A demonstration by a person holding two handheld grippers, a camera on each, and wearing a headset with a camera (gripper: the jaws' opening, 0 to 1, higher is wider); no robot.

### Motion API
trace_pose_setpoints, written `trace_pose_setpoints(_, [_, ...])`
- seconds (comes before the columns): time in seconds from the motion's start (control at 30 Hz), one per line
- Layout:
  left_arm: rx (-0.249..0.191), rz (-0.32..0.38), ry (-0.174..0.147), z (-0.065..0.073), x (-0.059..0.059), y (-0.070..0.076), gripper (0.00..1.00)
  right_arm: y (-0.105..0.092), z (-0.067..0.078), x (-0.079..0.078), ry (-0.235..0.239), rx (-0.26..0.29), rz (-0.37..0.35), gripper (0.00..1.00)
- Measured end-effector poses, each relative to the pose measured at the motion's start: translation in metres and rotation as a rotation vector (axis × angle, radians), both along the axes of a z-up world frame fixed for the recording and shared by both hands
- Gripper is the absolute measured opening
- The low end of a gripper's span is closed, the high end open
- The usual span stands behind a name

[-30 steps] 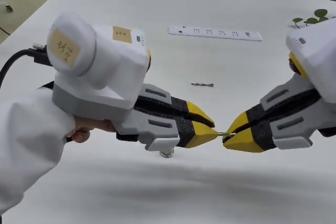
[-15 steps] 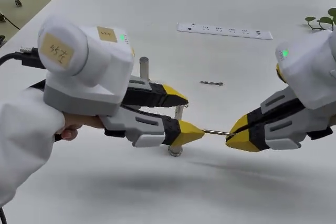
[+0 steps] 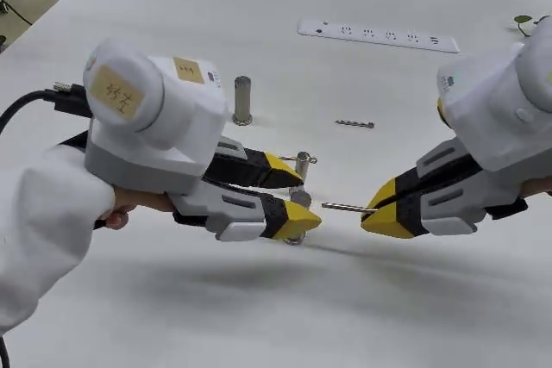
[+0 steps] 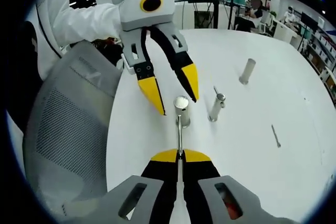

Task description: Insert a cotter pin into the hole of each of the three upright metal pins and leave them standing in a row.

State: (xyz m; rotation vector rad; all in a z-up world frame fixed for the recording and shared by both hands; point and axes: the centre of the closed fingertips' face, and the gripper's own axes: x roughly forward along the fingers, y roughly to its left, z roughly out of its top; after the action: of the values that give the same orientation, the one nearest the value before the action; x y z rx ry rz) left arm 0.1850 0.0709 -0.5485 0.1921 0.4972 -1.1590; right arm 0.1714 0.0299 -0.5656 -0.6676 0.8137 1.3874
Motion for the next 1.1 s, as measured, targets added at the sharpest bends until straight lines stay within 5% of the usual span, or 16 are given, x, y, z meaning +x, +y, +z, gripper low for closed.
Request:
trace_pose_setpoints(0.67, [0.028, 0.000, 0.004, -0.008, 0.003, 0.003, 0.11, 0.005, -0.005, 0.004, 0.015, 0.004, -0.005, 0.00])
trace_pose_setpoints(0.83, [0.042, -0.026, -0.035, -0.007, 0.003, 0.002, 0.10, 0.007, -0.005, 0.005, 0.016, 0.009, -0.003, 0.00])
trace_pose_setpoints(1.1, [0.051, -0.038, -0.043, -0.007, 0.004, 0.002, 0.10, 0.012, -0.005, 0.005, 0.019, 0.012, 0.011, 0.00])
